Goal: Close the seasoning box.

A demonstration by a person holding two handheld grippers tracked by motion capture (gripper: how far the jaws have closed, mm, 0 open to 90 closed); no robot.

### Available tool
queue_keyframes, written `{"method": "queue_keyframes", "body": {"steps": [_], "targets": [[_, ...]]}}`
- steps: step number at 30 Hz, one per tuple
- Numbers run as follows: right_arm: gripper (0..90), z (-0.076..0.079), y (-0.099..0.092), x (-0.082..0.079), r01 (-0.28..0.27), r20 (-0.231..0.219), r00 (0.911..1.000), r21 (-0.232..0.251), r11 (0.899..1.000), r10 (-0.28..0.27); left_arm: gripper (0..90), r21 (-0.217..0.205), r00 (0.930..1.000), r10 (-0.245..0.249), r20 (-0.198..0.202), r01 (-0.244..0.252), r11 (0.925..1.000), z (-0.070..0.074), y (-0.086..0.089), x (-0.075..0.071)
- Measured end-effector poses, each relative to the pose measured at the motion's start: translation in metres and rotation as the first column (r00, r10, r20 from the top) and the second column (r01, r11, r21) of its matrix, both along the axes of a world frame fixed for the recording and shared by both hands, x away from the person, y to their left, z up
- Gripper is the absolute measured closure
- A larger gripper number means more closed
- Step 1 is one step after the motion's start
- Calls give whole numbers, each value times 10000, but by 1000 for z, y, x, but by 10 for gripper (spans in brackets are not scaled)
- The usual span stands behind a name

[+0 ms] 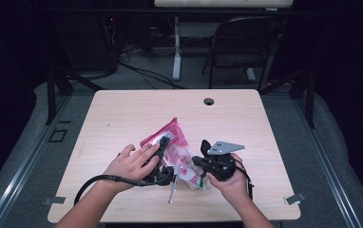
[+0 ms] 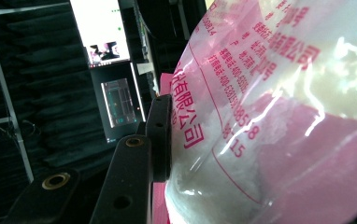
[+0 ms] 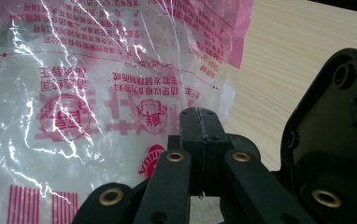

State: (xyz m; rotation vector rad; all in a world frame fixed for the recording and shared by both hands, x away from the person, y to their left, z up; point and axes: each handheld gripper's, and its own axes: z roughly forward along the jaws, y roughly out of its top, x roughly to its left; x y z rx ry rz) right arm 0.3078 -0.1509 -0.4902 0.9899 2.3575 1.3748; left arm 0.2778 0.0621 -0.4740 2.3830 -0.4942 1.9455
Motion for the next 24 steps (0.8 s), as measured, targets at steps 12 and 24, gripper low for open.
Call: {"method": "queue_keyframes", "body": {"steps": [12,24], "targets": [[900,0,0,0,-4,3,10000,-24,10000,4,706,307,10000,-62,-46,64,9995,1,0,0],[900,0,0,0,24,11,10000,-17,10000,-24,707,440,9998,-5,-199,14,9990,1,0,-1]]}}
